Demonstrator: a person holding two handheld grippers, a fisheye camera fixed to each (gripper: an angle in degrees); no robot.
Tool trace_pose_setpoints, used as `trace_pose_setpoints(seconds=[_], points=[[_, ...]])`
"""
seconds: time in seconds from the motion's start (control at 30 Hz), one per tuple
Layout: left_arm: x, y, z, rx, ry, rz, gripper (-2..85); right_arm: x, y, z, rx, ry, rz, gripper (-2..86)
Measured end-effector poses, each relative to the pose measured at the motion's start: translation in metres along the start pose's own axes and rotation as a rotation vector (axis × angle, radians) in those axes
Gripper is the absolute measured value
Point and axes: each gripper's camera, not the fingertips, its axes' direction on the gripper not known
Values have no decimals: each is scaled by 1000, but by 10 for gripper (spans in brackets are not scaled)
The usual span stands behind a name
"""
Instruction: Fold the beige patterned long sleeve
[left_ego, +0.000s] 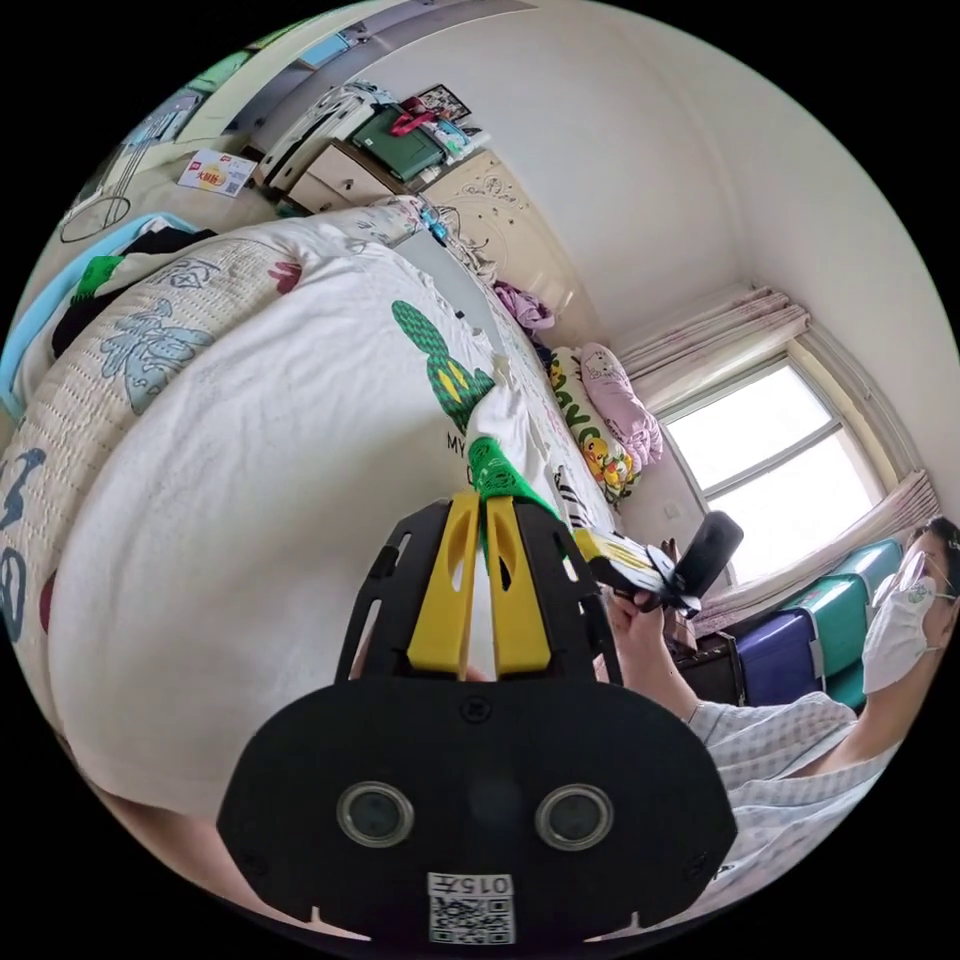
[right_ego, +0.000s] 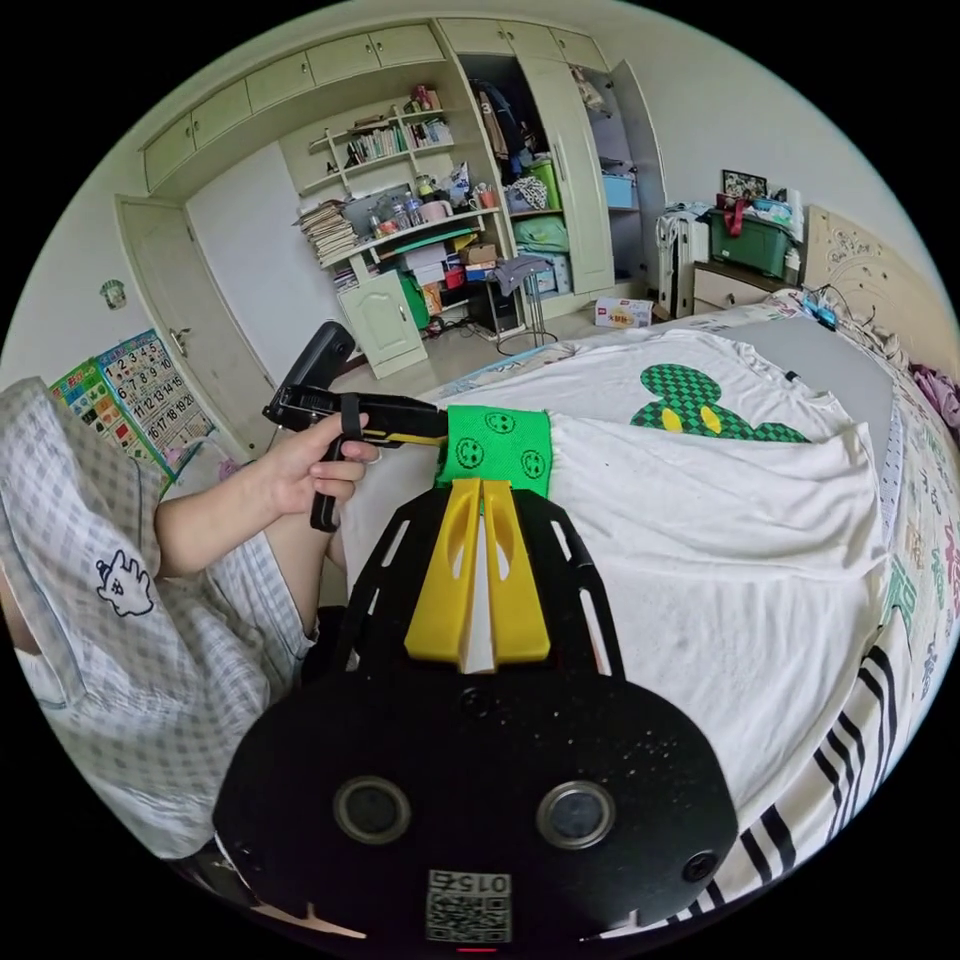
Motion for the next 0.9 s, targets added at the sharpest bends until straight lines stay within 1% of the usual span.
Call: trace_pose_setpoints(seconds=[0.07, 0.13, 0.17, 0.2, 0.23, 0.3, 0.37, 0.4, 0.47, 0.5, 0.53, 0.63, 0.67, 0.73, 0.77, 0.9], points=[[-4, 4, 1, -39, -54, 10, -4, 15, -7, -14, -1, 67, 2, 1], [-7, 6, -12, -14, -111, 1, 1, 47, -17, -46, -37, 264, 29, 12], [-7, 4, -23, 24, -155, 7, 4, 58, -18, -55, -37, 328, 40, 17], [-5, 1, -28, 43, -180, 17, 7, 84, -18, -75, -7, 441, 100, 24], [2, -10, -31, 65, -223, 51, 13, 99, -19, -85, 12, 474, 144, 27], [17, -40, -19, 51, -242, 127, 25, 161, -22, -108, 59, 495, 254, 37], [43, -92, 26, 3, -206, 243, 56, 207, -31, -103, 14, 531, 290, 53], [50, -105, 42, -15, -201, 267, 61, 235, -37, -93, -32, 562, 297, 61], [73, -158, 119, -88, -173, 324, 73, 273, -47, -73, -83, 577, 312, 70], [79, -170, 141, -109, -172, 339, 76, 295, -54, -58, -121, 560, 310, 75], [92, -192, 184, -149, -176, 366, 80, 313, -60, -43, -155, 564, 306, 80], [113, -236, 288, -201, -236, 387, 102, 337, -72, -14, -212, 552, 267, 90], [114, -250, 326, -225, -229, 360, 107, 345, -78, -2, -229, 555, 252, 94], [115, -265, 378, -258, -230, 336, 111, 353, -84, 10, -225, 579, 245, 96], [118, -270, 408, -267, -268, 340, 113, 357, -86, 14, -203, 578, 242, 95], [129, -276, 480, -324, -307, 375, 112, 367, -92, 18, -166, 591, 255, 77]])
